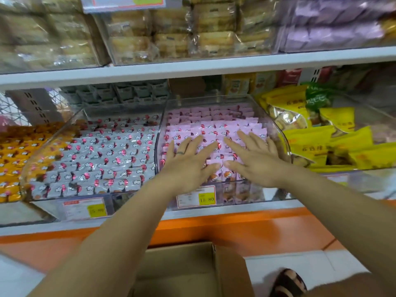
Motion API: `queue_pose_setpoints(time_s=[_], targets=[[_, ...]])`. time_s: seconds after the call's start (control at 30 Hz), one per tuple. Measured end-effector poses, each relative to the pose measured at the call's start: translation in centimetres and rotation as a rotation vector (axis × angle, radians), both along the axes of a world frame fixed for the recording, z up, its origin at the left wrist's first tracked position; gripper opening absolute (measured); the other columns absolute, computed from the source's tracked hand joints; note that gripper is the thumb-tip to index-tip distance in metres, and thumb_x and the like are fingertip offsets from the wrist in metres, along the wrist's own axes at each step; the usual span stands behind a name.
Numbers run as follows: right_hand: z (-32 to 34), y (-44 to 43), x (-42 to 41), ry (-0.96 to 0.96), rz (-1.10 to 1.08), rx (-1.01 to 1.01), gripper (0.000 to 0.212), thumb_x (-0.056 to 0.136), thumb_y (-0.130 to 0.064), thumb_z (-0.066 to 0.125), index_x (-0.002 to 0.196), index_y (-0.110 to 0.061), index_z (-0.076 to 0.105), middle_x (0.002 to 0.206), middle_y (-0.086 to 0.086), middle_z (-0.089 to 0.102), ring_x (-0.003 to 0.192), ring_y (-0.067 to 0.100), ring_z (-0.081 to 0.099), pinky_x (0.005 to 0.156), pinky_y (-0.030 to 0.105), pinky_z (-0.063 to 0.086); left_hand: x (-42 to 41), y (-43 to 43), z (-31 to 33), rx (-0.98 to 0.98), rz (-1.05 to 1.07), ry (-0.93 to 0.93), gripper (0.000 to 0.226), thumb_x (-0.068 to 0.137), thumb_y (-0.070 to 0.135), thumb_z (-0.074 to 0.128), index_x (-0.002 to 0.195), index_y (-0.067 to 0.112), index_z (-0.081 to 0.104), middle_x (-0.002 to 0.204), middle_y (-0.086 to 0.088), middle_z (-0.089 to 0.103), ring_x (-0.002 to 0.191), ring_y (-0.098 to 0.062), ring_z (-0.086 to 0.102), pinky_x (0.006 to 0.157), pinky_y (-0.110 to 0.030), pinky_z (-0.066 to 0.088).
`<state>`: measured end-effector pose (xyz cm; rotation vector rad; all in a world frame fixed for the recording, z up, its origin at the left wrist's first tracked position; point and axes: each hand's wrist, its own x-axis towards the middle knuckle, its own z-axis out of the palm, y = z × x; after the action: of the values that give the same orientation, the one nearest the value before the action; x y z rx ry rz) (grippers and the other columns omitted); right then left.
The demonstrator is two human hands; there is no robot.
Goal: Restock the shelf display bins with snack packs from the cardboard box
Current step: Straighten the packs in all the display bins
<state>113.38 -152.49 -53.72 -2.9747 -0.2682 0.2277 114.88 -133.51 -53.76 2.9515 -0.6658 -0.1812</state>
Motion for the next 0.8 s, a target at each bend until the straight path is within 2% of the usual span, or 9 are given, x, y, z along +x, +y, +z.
queue_pose_setpoints(time_s=[0.1,0.17,0.2,0.27,0.33,0.37,0.47,0.6,0.8], targets=[[1.1,-0.2,-0.5,0.106,0.035,0.037,0.067,0.096,-0.056,0.034,0.147,-0.046,-0.008,0.156,-0.001,-0.026,0.143,0.023,-0.024,0.112,0.050,-0.015,0.2,0.0,0.9,0.036,-0.007,0.137,0.070,0.095,0.057,0.036,0.148,0.046,-0.009,0.158,0.004,-0.022,0.144,-0.022,-0.024,0.112,-0.051,-0.019],[2.1,-0.1,-1.2,0.137,0.069,0.054,0.062,0.097,-0.048,0.041,0.147,-0.049,0.004,0.158,-0.003,-0.021,0.144,0.023,-0.021,0.113,0.053,-0.012,-0.1,0.1,1.0,0.005,-0.009,0.126,0.073,0.094,0.056,0.042,0.148,0.046,-0.006,0.159,0.005,-0.019,0.145,-0.023,-0.022,0.112,-0.051,-0.018],[2.3,0.0,-1.7,0.097,0.083,0.057,0.058,0.098,-0.044,0.044,0.146,-0.049,0.013,0.159,-0.004,-0.015,0.145,0.023,-0.018,0.114,0.054,-0.009,-0.5,0.1,0.7,-0.049,-0.013,0.067,0.070,0.094,0.055,0.044,0.149,0.046,0.003,0.160,0.005,-0.013,0.146,-0.022,-0.018,0.112,-0.051,-0.017],[2.1,0.3,-2.7,-0.080,0.101,0.071,0.049,0.097,-0.038,0.048,0.142,-0.047,0.031,0.160,-0.005,0.000,0.147,0.020,-0.007,0.116,0.054,-0.004,-1.5,0.6,-0.1,-0.211,-0.029,-0.125,0.056,0.092,0.052,0.050,0.144,0.044,0.031,0.159,0.007,0.012,0.148,-0.018,0.000,0.114,-0.049,-0.014],[1.2,0.6,-3.6,-0.234,0.103,0.120,0.042,0.094,-0.041,0.052,0.136,-0.042,0.046,0.158,-0.006,0.018,0.146,0.018,0.010,0.117,0.051,0.006,-2.3,1.0,-0.5,-0.356,-0.053,-0.255,0.042,0.087,0.051,0.057,0.128,0.040,0.055,0.148,0.012,0.035,0.143,-0.014,0.021,0.116,-0.045,-0.010],[0.8,0.7,-3.8,-0.272,0.096,0.159,0.039,0.093,-0.042,0.054,0.131,-0.039,0.052,0.154,-0.006,0.028,0.143,0.017,0.020,0.117,0.050,0.011,-2.6,1.1,-0.6,-0.382,-0.057,-0.272,0.039,0.085,0.052,0.059,0.122,0.039,0.060,0.143,0.015,0.040,0.139,-0.011,0.027,0.117,-0.043,-0.008],[0.3,0.9,-3.4,-0.299,0.081,0.257,0.029,0.088,-0.039,0.062,0.115,-0.030,0.066,0.133,-0.005,0.053,0.127,0.020,0.044,0.111,0.050,0.023,-2.5,0.9,-0.6,-0.353,-0.003,-0.252,0.036,0.084,0.053,0.061,0.117,0.038,0.064,0.140,0.017,0.041,0.135,-0.008,0.031,0.118,-0.040,-0.005],[0.4,0.8,-3.2,-0.272,0.105,0.283,0.022,0.085,-0.038,0.066,0.104,-0.027,0.071,0.112,-0.004,0.062,0.110,0.023,0.053,0.105,0.047,0.030,-1.5,0.1,-0.4,-0.298,0.055,-0.266,0.032,0.087,0.050,0.060,0.116,0.036,0.064,0.134,0.015,0.043,0.130,-0.012,0.033,0.118,-0.041,0.002],[0.4,1.0,-2.6,-0.277,0.043,0.253,0.023,0.089,-0.036,0.062,0.111,-0.029,0.068,0.120,-0.006,0.057,0.117,0.021,0.046,0.110,0.044,0.024,-1.1,0.0,-0.4,-0.262,0.058,-0.273,0.031,0.089,0.052,0.056,0.116,0.038,0.063,0.134,0.015,0.039,0.131,-0.012,0.031,0.116,-0.040,-0.002]])
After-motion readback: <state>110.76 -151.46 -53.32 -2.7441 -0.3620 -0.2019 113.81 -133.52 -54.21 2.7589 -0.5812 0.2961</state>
